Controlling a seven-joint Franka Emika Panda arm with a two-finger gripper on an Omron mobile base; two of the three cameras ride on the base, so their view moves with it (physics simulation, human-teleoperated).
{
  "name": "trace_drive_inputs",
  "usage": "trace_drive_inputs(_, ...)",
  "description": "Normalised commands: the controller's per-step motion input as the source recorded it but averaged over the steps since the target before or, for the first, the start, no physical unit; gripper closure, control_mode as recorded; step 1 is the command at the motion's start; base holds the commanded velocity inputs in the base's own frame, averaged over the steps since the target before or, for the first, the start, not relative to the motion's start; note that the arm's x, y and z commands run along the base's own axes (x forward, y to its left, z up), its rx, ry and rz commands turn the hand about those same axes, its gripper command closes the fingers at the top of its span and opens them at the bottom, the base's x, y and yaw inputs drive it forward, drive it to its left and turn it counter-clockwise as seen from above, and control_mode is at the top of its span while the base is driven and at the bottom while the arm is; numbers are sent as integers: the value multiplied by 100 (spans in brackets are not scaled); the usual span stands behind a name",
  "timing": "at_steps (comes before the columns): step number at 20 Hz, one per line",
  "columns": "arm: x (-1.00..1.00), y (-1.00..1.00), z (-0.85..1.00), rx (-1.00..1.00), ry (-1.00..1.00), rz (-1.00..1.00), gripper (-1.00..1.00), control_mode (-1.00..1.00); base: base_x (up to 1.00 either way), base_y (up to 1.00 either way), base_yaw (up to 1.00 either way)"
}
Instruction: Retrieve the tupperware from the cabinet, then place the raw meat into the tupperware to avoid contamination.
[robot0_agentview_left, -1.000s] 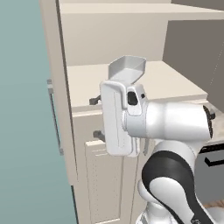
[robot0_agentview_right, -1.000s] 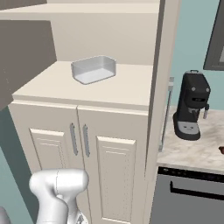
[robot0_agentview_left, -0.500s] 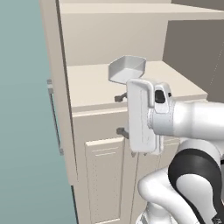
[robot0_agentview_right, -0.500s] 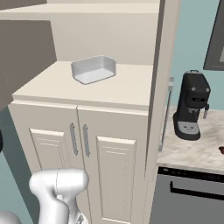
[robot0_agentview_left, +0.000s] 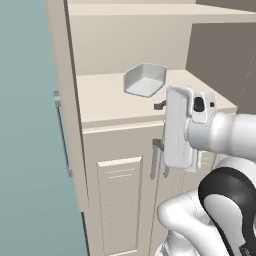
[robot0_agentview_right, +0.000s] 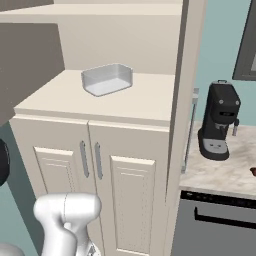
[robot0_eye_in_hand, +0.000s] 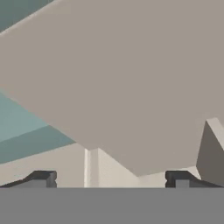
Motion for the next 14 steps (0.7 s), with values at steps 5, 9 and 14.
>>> trace_drive_inputs(5, 25, -43, 0, 0, 11, -29, -100, -100, 0, 0, 0)
trace_drive_inputs(9, 20, -45, 3, 0, 15, -28, -100, -100, 0, 0, 0)
trace_drive_inputs(14, 12, -42, 7, 0, 18, -24, -100, -100, 0, 0, 0)
